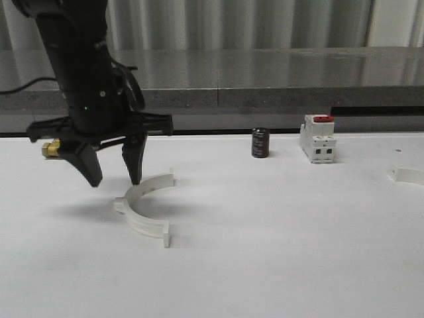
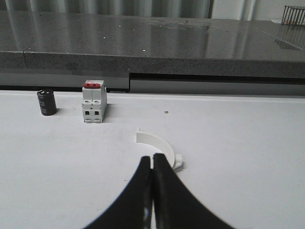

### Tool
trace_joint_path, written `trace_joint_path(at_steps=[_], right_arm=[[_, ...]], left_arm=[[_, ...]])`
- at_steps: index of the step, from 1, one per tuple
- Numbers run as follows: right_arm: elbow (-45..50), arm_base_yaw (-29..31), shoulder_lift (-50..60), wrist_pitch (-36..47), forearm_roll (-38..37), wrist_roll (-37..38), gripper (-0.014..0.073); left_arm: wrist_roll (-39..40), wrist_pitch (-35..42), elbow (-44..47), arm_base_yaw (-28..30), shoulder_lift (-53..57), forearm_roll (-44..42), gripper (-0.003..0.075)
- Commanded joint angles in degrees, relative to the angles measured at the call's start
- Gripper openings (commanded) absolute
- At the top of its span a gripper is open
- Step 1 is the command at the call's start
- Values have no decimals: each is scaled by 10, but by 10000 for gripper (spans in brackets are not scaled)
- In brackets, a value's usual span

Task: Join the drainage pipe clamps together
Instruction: 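Carry the clamp half toward the table center and set it down, then open the left gripper and lift it away from the clamp half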

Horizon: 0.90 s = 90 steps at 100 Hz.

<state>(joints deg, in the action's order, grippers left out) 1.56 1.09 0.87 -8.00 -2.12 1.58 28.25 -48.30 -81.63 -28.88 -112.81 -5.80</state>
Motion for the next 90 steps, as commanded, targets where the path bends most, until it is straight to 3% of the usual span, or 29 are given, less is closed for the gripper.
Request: trace_joint_path(at_steps=[1, 9, 18, 36, 53, 73, 90], right_arm=[[-9, 3, 9, 44, -7, -1, -67], [-9, 3, 9, 44, -7, -1, -67], [-9, 3, 9, 44, -7, -1, -67], [-9, 3, 9, 44, -7, -1, -67], [-9, 3, 9, 44, -7, -1, -67], [-9, 3, 9, 44, -7, -1, -67], [-9, 3, 9, 44, -7, -1, -67]], left_arm=[[2, 1, -16, -10, 73, -57, 338], [-17, -10, -16, -13, 105, -89, 203], [-47, -19, -16, -14, 145, -103, -18], [-126, -62, -16, -8, 222, -118, -13], [-143, -46, -7, 20, 288, -99, -13], [-273, -19, 34, 75, 356, 32, -13], [-289, -5, 86, 133, 401, 64, -13]])
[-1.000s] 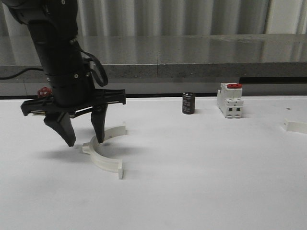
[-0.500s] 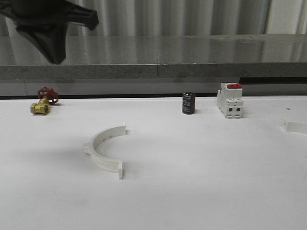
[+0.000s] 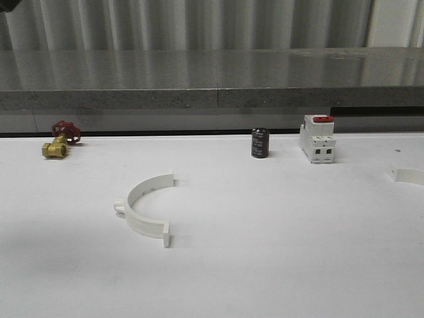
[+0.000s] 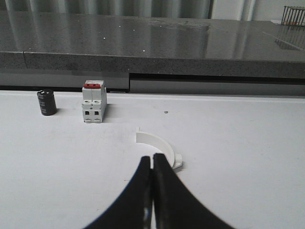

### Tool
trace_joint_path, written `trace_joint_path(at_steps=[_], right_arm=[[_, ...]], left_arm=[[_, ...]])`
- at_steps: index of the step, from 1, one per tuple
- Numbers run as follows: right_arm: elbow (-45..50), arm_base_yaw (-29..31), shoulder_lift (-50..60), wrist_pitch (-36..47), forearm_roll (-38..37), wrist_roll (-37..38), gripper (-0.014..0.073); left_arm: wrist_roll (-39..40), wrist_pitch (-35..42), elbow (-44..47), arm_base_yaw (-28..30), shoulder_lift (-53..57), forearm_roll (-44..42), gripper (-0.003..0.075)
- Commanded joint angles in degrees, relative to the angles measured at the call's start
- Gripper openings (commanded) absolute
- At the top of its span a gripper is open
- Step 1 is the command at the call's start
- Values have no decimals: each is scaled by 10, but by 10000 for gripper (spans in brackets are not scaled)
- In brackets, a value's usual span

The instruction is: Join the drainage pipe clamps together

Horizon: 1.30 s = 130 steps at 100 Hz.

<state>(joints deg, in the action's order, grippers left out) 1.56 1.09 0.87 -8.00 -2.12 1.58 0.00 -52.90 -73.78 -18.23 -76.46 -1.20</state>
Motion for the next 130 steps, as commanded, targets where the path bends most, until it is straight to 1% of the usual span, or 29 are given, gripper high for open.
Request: trace_joint_path(at_steps=[1, 13, 23, 37, 64, 84, 105, 122, 130], right_arm=[[-9, 3, 9, 44, -7, -1, -67], [-9, 3, 9, 44, -7, -1, -67], [-9, 3, 9, 44, -7, -1, -67], [-9, 3, 9, 44, -7, -1, -67], [-9, 3, 9, 44, -7, -1, -67], [-9, 3, 9, 49, -7, -1, -67], [-9, 3, 9, 62, -7, -1, -67], [-11, 3, 9, 80, -6, -1, -65], [-26, 2, 8, 70, -6, -1, -65]], left_arm=[[-7, 43, 13, 31, 42, 18, -13], [-31, 62, 57, 60, 85, 34, -13], [-34, 78, 95, 79, 125, 45, -13], [-34, 138, 164, 98, 187, 48, -13], [-33, 223, 288, 102, 325, 68, -15], [-33, 256, 360, 102, 411, 74, -15], [-33, 266, 402, 102, 466, 75, -15], [-33, 280, 405, 102, 477, 68, -15], [-33, 281, 405, 102, 477, 66, -15]])
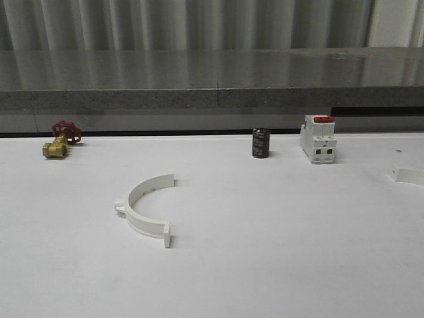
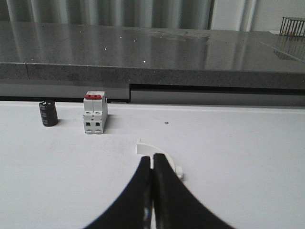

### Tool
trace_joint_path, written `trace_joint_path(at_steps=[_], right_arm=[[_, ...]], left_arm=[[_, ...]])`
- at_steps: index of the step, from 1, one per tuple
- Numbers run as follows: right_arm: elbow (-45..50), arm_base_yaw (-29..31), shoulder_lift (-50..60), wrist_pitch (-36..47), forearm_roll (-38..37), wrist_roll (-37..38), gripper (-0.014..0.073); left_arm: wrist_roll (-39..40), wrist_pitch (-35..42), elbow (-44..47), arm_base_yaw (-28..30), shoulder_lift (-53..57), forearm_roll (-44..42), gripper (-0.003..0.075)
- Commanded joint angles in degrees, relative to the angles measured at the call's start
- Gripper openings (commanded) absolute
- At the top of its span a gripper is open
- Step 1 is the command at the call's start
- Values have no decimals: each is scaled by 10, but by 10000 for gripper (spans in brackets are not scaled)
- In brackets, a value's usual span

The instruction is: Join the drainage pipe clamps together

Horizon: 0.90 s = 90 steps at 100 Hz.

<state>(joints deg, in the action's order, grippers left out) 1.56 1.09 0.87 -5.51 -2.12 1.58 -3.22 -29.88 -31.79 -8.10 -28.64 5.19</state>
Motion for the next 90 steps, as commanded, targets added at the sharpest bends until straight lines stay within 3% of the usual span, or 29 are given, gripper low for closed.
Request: trace_joint_path(at_steps=[1, 27, 70, 82, 90], right_arm=[[-30, 1, 8, 44, -6, -1, -65], [-142, 1, -52, -113, 0, -1, -65], [-342, 1, -338, -273, 12, -1, -59], [-389, 1, -424, -317, 12, -1, 55], [-419, 1, -472, -341, 12, -1, 218]], left_arm=[[-1, 51, -15, 1, -1, 2, -15], [-1, 52, -15, 1, -1, 2, -15], [-1, 52, -15, 1, -1, 2, -15], [-1, 52, -15, 1, -1, 2, -15], [-1, 52, -15, 1, -1, 2, -15]])
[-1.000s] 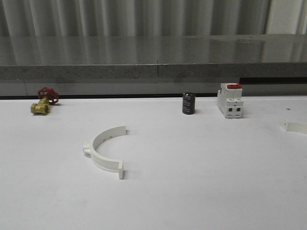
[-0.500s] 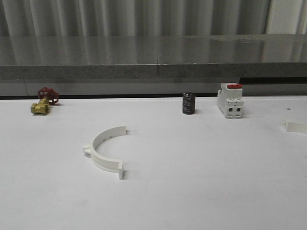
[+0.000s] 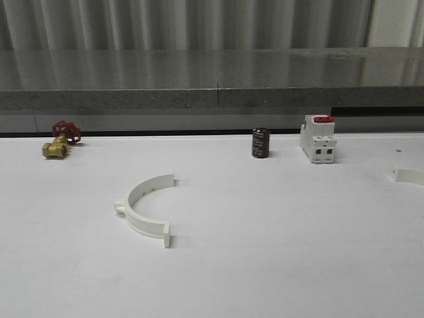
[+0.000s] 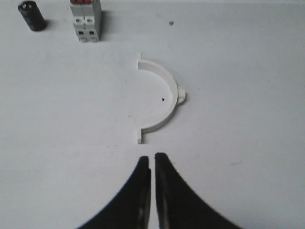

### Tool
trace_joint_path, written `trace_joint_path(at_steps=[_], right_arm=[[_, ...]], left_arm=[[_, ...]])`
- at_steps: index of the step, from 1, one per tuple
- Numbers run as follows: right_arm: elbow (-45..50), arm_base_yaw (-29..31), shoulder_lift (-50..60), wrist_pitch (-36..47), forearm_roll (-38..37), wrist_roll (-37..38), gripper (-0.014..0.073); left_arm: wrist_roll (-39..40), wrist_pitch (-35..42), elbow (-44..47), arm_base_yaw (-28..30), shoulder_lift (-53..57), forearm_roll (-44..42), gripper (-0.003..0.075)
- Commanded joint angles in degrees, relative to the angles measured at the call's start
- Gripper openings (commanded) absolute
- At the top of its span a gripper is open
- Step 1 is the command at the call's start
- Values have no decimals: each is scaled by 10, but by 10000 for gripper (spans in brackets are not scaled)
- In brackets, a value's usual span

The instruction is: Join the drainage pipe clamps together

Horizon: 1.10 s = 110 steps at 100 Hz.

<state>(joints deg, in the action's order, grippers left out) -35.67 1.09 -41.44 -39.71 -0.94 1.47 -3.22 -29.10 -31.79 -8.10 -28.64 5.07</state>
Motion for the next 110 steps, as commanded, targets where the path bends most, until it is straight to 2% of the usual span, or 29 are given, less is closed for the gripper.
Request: trace_joint_path(at_steps=[1, 11, 17, 37, 52, 67, 110], right_arm=[[-50, 1, -58, -3, 0, 0, 234], [-84, 1, -115, -28, 1, 0, 454], [-104, 2, -146, -47, 1, 0, 506], [-181, 2, -258, -106, 1, 0, 507], [-233, 34, -336, -142, 1, 2, 507], [-271, 66, -409, -145, 16, 4, 507], [-395, 68, -614, -151, 18, -15, 507]], left_arm=[[-1, 45, -15, 1, -1, 3, -15], [-1, 45, -15, 1, -1, 3, -15], [-1, 45, -15, 1, -1, 3, -15], [-1, 45, -15, 1, -1, 3, -15], [-1, 45, -15, 1, -1, 3, -15], [-1, 45, -15, 1, -1, 3, -15], [-1, 45, -15, 1, -1, 3, -15]])
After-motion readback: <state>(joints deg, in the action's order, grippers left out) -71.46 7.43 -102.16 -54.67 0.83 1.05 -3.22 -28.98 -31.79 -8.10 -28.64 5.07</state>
